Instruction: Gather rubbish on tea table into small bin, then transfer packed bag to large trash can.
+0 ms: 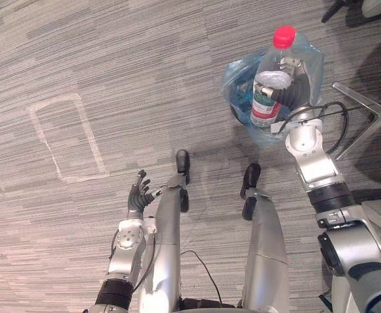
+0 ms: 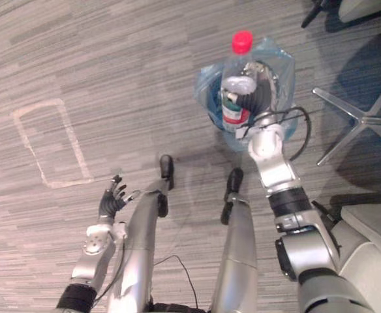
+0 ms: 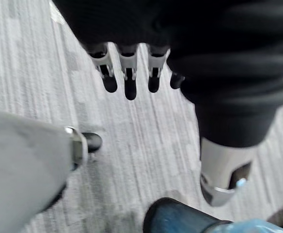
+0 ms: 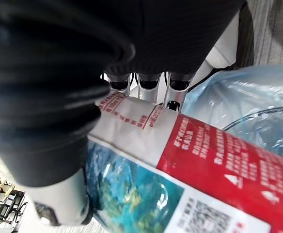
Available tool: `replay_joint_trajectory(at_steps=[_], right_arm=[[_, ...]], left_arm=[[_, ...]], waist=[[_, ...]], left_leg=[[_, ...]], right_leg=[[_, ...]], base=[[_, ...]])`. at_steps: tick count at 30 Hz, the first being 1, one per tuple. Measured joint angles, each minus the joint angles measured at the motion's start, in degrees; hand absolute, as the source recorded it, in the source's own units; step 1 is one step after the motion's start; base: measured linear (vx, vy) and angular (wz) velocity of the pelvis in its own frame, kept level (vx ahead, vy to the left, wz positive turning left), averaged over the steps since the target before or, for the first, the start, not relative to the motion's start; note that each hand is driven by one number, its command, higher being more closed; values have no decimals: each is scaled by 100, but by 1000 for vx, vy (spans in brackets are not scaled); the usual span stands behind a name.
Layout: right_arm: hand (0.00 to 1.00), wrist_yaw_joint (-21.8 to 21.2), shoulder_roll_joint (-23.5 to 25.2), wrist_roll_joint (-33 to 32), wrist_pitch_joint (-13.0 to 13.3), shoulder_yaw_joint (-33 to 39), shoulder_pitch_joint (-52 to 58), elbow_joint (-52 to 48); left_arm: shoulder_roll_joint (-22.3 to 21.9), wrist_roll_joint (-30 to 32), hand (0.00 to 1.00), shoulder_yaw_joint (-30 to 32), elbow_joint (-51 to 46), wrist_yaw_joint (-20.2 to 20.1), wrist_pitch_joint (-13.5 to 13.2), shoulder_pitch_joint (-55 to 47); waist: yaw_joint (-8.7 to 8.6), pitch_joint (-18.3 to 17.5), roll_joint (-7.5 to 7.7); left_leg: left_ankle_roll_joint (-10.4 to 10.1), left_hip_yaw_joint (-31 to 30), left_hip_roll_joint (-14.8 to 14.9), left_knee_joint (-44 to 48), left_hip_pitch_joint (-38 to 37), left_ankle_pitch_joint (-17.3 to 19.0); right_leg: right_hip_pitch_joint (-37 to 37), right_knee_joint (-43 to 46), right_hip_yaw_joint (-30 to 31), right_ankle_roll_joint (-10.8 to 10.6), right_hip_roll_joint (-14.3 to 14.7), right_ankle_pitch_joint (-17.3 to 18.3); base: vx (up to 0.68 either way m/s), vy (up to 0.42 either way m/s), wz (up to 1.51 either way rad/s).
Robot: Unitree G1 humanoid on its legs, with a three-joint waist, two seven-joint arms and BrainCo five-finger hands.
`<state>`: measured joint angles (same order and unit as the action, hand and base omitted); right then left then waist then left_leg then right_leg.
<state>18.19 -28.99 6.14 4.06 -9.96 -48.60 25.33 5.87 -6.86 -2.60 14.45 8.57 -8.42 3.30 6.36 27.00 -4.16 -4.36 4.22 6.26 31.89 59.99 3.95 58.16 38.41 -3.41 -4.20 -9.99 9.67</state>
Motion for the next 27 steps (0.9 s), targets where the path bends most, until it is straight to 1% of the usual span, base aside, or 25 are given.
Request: replay_joint_trajectory(at_steps=[5,11,12,15,16,18,19,20,22,24,27], right_arm=[[0,39,-83,8,-8,-93,-162,523],[0,98,-94,104,-8,-221,-211,567],[0,129,-110,269,-9,-256,-203,571],[0,213,-96,610,-18,-457,-204,591],[0,235,-39,884,-43,-573,-206,626],[0,249,65,1141,-97,-733,-212,724],[0,244,176,1275,-138,-838,-218,816],[0,240,265,1436,-156,-893,-231,938],[0,241,422,1719,-252,-1000,-319,1168],[0,210,446,1903,-301,-1128,-374,1339],[0,191,692,2090,-342,-1189,-561,1711]], left_arm=[[7,0,0,-291,-29,-2,-12,4],[-3,6,0,-439,-25,1,-10,75],[-2,11,0,-477,27,4,-7,189],[-1,146,0,-474,421,54,42,748],[-13,361,0,-433,638,155,130,1083],[-74,591,0,-178,1187,259,162,1439],[-124,692,0,159,1773,274,156,1648],[-121,774,0,348,2192,369,163,1756],[-117,795,0,488,2822,522,276,1825],[-120,785,0,568,3013,537,305,1877],[-123,780,0,564,3159,605,283,2066]], waist=[[0,-2,2],[-42,-7,12],[-46,-8,13],[-69,-11,20],[-99,-20,36],[-110,-43,80],[-184,-61,117],[-238,-82,156],[-307,-104,204],[-292,-99,213],[-287,-106,225]], left_leg=[[-19,-8,-9,-146,4,-74],[-25,0,20,-169,8,-102],[-27,0,23,-167,9,-106],[-22,-3,33,-165,21,-123],[-17,-12,54,-162,50,-134],[-17,-13,102,-169,100,-141],[-12,-18,108,-174,131,-144],[-12,-16,113,-175,153,-144],[-17,-8,119,-162,199,-151],[-26,-6,130,-166,211,-165],[-32,-6,157,-158,208,-168]], right_leg=[[31,-65,-41,0,-10,-2],[67,-72,-56,4,13,-4],[67,-75,-57,10,14,-9],[67,-90,-67,28,24,-32],[70,-131,-81,31,48,-71],[80,-223,-84,29,99,-134],[100,-241,-96,31,103,-145],[123,-252,-95,32,107,-151],[179,-257,-89,36,113,-162],[196,-256,-87,41,122,-168],[195,-252,-89,59,146,-179]], base=[[25,-6,3],[6,-2,1],[0,0,0],[-3,0,-1],[-8,5,-10],[-8,9,-11],[-5,9,-4],[0,0,0],[0,0,0],[0,0,0],[-3,-10,-2]])
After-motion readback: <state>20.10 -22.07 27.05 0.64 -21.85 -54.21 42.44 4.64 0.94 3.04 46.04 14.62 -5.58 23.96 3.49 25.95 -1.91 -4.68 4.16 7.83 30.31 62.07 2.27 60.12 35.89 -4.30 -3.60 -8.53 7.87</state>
